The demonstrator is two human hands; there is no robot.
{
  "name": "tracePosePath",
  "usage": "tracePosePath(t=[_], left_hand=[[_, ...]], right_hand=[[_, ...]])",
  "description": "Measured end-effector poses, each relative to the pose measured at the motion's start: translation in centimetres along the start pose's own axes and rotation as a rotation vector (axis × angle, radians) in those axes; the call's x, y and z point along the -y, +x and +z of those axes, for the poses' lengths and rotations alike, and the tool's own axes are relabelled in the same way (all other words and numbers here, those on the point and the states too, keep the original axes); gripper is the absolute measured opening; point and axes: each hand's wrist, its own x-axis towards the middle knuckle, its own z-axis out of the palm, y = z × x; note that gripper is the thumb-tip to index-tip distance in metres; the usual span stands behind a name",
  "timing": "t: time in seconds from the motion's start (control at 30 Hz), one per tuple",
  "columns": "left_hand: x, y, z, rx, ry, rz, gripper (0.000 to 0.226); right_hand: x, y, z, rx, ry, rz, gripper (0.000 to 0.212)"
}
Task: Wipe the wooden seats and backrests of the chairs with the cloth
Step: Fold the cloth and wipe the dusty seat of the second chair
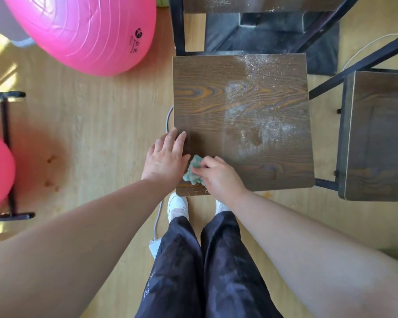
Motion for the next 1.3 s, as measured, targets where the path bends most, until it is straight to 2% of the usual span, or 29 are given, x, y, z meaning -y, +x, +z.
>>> tracePosePath(t=[0.07,0.13,0.2,0.33,0.4,0.43,0.53,0.6,0.7,0.8,0.9,1.07,1.2,1.3], left_hand=[[-0.1,-0.3,0.1,-0.003,-0.005,0.000,0.061],[-0.1,-0.6,0.3,-0.003,-0.002,0.006,0.060],[-0.1,-0.8,0.6,0.008,0.005,0.008,0.060],[-0.3,-1.5,1.0,0.046,0.007,0.012,0.060],[-0.5,-1.5,0.9,0.048,-0.003,0.004,0.060],[-0.6,-1.4,0.7,0.045,-0.006,0.001,0.060],[-1.0,-0.8,-0.2,0.032,0.000,0.006,0.060],[-1.2,0.1,-0.9,0.027,0.006,0.016,0.060],[-1.6,2.3,-2.1,0.008,0.005,0.016,0.061],[-2.1,5.3,-3.6,-0.035,-0.002,0.019,0.061],[-2.5,8.3,-5.1,-0.081,-0.006,0.005,0.060],[-2.8,12.4,-6.7,-0.129,-0.010,0.000,0.059],[-3.1,13.7,-6.8,-0.138,-0.028,-0.001,0.058],[-3.4,13.7,-6.4,-0.131,-0.041,0.005,0.058]], right_hand=[[0.5,-1.3,0.4,0.015,-0.005,-0.015,0.036],[0.6,-2.6,0.9,-0.041,-0.036,-0.079,0.023],[0.6,-3.5,1.4,-0.066,-0.081,-0.122,0.028],[0.8,-4.2,1.4,0.006,-0.105,-0.077,0.028],[0.9,-4.3,1.5,0.106,-0.098,-0.058,0.038],[0.8,-4.5,1.5,0.145,-0.097,-0.057,0.035],[0.6,-4.7,1.0,0.165,-0.058,-0.067,0.011],[0.6,-4.3,-0.1,0.071,-0.058,-0.098,0.010],[0.1,-1.8,-3.7,-0.174,0.005,-0.065,0.028],[-1.4,3.1,-8.5,-0.374,0.045,0.003,0.027],[-3.6,8.7,-13.3,-0.494,0.067,0.058,0.026],[-7.0,16.6,-18.6,-0.543,0.033,0.162,0.028],[-9.2,19.0,-18.9,-0.505,0.154,0.389,0.023],[-9.4,18.5,-17.8,-0.436,0.146,0.367,0.024]])
